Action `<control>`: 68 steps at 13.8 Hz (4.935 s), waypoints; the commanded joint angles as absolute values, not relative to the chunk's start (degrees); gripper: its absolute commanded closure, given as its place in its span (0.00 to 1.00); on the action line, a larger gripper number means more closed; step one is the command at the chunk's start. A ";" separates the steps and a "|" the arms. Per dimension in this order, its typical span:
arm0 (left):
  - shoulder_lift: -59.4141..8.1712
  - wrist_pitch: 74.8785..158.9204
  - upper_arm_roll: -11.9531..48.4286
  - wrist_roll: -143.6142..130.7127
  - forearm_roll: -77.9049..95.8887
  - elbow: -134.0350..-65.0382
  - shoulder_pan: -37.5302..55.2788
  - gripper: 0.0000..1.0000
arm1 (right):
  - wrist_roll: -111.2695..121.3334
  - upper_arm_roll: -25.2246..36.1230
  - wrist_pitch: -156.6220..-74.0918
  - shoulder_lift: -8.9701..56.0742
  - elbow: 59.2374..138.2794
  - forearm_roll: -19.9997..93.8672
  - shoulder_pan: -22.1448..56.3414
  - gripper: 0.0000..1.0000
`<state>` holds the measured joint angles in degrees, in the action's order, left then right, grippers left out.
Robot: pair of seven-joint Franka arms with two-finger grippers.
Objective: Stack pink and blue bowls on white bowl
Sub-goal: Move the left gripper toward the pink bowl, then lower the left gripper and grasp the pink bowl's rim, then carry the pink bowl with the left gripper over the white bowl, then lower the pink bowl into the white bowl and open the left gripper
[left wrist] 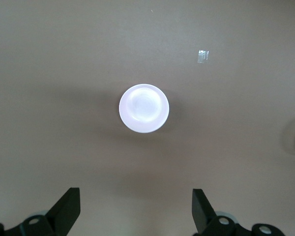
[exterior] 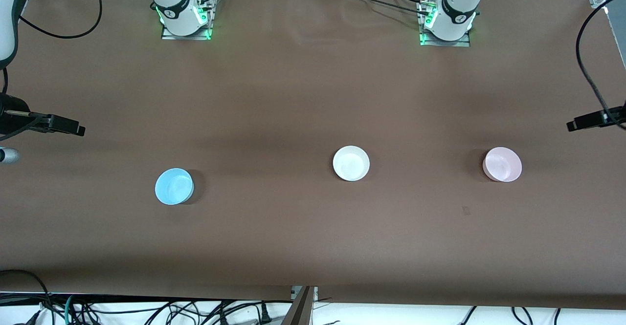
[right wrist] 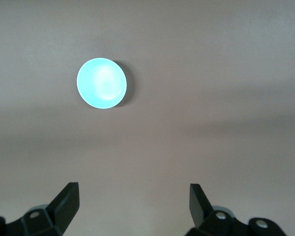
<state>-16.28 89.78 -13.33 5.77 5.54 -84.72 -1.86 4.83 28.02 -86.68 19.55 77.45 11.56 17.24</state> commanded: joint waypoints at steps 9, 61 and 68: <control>-25.21 116.17 -15.73 36.53 22.92 -104.05 -6.50 0.00 | 5.54 27.25 -86.04 18.19 77.96 12.30 17.49 0.01; -33.22 137.20 17.75 -16.96 10.99 -100.72 8.26 1.00 | 1.58 4.31 -106.26 4.04 102.92 2.81 -0.62 0.02; -33.14 139.66 18.54 -16.79 10.99 -103.71 8.87 1.00 | 1.58 4.31 -106.87 4.65 102.83 3.43 -0.62 0.02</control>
